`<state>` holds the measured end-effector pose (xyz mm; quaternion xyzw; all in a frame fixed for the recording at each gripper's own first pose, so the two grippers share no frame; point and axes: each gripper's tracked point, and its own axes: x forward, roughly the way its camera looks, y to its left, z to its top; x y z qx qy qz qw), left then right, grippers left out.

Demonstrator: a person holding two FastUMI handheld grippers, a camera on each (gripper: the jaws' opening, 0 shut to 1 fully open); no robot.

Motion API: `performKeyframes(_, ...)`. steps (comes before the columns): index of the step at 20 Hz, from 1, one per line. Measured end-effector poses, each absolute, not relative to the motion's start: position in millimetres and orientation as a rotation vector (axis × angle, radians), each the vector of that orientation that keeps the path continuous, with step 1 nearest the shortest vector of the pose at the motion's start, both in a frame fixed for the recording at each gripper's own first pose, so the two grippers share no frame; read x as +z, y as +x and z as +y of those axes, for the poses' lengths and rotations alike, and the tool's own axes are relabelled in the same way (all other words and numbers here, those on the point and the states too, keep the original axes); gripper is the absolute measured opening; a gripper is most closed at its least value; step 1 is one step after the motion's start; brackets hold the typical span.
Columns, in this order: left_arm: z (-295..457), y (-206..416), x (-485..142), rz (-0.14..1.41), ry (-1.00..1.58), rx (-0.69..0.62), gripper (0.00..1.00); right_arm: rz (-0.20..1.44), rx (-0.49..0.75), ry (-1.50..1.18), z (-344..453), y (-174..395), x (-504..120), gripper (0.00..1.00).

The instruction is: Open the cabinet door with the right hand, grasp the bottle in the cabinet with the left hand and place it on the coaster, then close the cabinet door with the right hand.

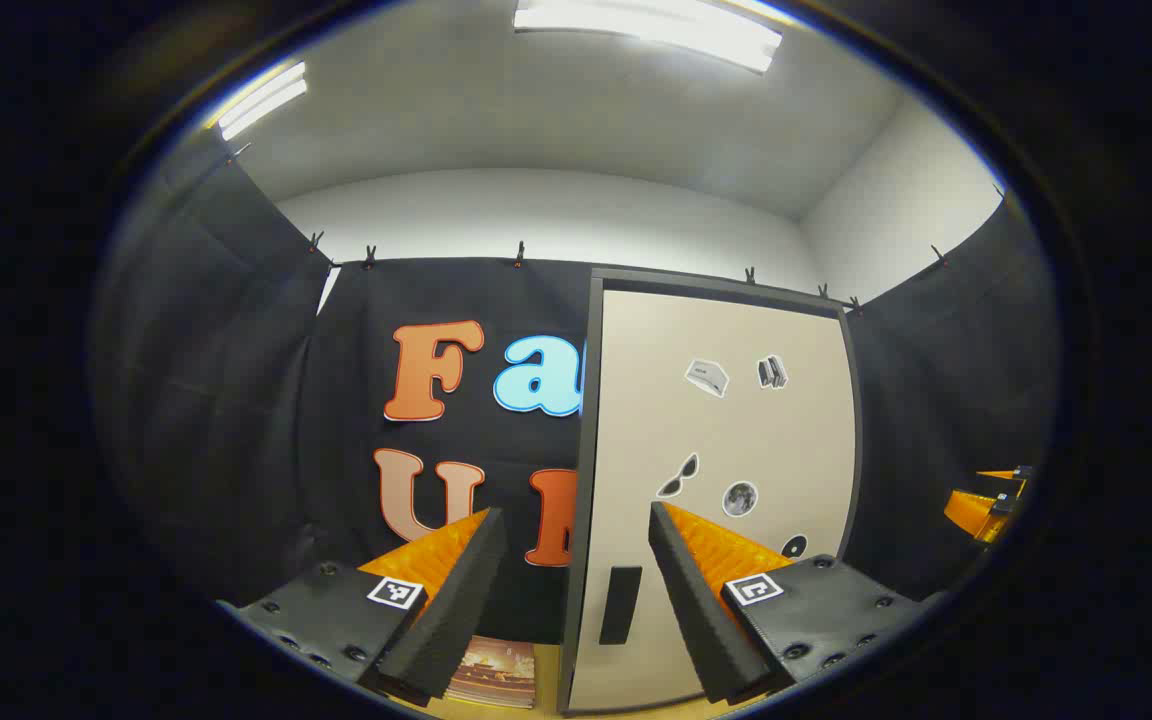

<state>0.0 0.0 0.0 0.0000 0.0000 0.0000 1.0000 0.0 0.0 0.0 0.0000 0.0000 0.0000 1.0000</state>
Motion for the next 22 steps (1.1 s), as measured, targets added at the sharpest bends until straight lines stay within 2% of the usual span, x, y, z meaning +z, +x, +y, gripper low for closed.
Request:
performKeyframes(8,7.3,-3.9,-59.8,0.097,0.038,0.03,0.94,0.04,0.037,-0.075,7.3,-3.5,-31.4,0.94)
performKeyframes(13,19.4,-8.0,-54.6,0.092,0.017,0.058,0.94,0.031,0.033,-0.083,10.3,-2.6,-30.7,0.94)
performKeyframes(22,12.0,-13.8,-51.4,0.072,0.065,0.023,0.93,0.031,0.044,-0.059,19.5,-6.8,-32.9,0.94)
